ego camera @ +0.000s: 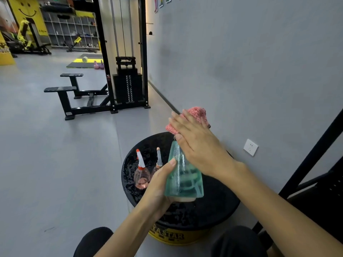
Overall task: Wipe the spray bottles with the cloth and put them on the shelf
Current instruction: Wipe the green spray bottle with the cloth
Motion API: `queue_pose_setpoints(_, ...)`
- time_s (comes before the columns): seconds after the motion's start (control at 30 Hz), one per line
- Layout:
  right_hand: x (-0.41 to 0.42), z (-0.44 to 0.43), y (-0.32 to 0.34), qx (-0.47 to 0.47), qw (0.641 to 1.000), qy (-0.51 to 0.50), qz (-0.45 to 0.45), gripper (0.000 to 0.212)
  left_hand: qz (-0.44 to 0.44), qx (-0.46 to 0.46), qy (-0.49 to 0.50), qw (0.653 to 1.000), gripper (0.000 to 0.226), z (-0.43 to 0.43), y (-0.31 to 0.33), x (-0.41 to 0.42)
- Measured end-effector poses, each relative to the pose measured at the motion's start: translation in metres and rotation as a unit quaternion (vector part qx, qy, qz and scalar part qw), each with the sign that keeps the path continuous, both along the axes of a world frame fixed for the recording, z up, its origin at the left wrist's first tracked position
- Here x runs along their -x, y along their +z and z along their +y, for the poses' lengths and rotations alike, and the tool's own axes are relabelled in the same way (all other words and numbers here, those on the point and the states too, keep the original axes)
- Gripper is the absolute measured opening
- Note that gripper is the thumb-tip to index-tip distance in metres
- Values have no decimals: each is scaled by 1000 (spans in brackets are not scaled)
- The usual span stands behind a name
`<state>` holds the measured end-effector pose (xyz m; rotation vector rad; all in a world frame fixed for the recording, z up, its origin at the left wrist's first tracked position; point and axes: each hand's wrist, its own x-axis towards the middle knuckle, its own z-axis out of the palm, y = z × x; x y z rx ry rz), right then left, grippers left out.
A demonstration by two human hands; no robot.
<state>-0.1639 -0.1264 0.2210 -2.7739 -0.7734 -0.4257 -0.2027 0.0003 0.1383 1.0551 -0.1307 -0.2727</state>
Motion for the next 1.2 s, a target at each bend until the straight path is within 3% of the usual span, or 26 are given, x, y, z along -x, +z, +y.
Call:
queue_pose_setpoints(0.27, -20, -7, 12, -12, 998, -53, -24, 50, -1, -1, -26, 1000, 37, -4, 1, 3)
queue_pose_setpoints(0.4, -20, -5, 10, -14, 999, -49, -13, 50, -7, -4, -21, 1000, 59, -2, 1, 2)
queue_pose_setpoints(0.53, 0, 0, 1, -6, 1000, -3, 10, 49, 5, 4, -8, 1000, 45, 2, 0, -1)
queue_pose_setpoints(0.73, -8, 1, 9, 19, 999, -28, -1, 51, 8, 1, -19, 1000, 35, -3, 0, 3)
queue_pose_setpoints(1.1, 6, 3, 7, 65, 997, -31, 22, 51, 13, 13, -13, 1000, 38, -1, -4, 2)
queue_pose_setpoints(1.2, -4, 3, 10, 40, 998, -41, 19, 51, 15, 8, -15, 1000, 38, -3, -5, 3)
